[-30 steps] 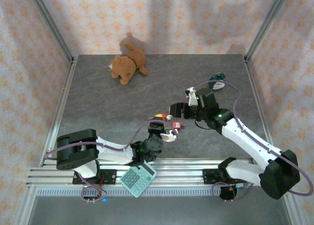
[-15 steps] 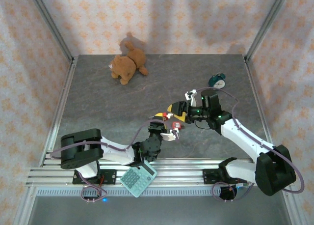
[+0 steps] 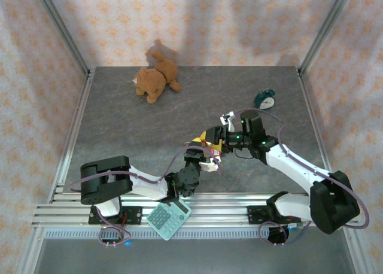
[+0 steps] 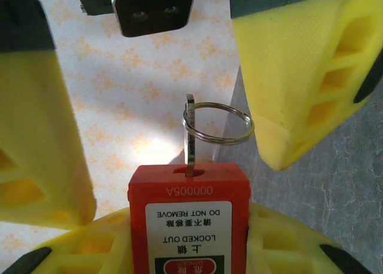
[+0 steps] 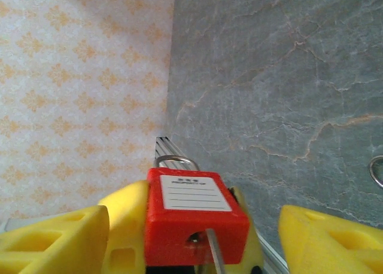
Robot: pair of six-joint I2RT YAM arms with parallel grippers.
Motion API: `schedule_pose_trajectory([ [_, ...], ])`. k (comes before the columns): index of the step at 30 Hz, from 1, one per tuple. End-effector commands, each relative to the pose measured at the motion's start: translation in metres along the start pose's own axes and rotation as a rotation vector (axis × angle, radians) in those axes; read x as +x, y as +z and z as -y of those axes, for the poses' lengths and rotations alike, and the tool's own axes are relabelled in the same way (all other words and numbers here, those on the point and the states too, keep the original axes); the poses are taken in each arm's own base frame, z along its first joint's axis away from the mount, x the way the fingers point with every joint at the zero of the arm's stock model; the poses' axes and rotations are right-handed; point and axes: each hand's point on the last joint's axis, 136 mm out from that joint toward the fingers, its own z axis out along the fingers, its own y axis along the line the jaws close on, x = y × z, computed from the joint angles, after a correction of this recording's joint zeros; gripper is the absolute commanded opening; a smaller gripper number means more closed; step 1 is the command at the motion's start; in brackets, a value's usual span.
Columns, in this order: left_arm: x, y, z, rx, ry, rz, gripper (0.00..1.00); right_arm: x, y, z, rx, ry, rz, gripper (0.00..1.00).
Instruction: Unlock with the key
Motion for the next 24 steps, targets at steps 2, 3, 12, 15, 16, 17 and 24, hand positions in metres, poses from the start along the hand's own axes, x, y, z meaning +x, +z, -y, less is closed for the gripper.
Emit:
schedule_pose_trajectory([
  [2, -0.0091, 0.0004, -0.0203, -0.045, -0.08, 0.022, 0.23, 0.0002, 0.0032, 0.0004, -0.016, -0.004, 0.005, 0.67],
  [3, -0.0091, 0.0005, -0.0202, -0.046, -0.08, 0.021, 0.23, 0.0, 0.0035, -0.0011, -0.022, -0.005, 0.006, 0.66],
  [12, -0.0046, 0.0055, -0.0238, -0.058, -0.111, 0.004, 0.26, 0.0057, 0.004, -0.0052, -0.045, 0.001, -0.01, 0.51],
  [15, -0.0043, 0.0059, -0.026, -0.055, -0.122, 0.005, 0.27, 0.0061, 0.0035, -0.0044, -0.045, 0.004, -0.006, 0.46],
  [16, -0.0045, 0.0063, -0.0269, -0.056, -0.127, 0.006, 0.27, 0.0063, 0.0034, -0.0046, -0.046, 0.004, -0.006, 0.44],
  [17, -0.0046, 0.0061, -0.0271, -0.058, -0.13, 0.007, 0.27, 0.0062, 0.0032, -0.0055, -0.048, 0.002, -0.006, 0.43],
  [24, -0.0064, 0.0061, -0.0251, -0.048, -0.136, 0.017, 0.32, 0.0053, 0.0056, -0.0074, -0.063, 0.001, -0.011, 0.43],
])
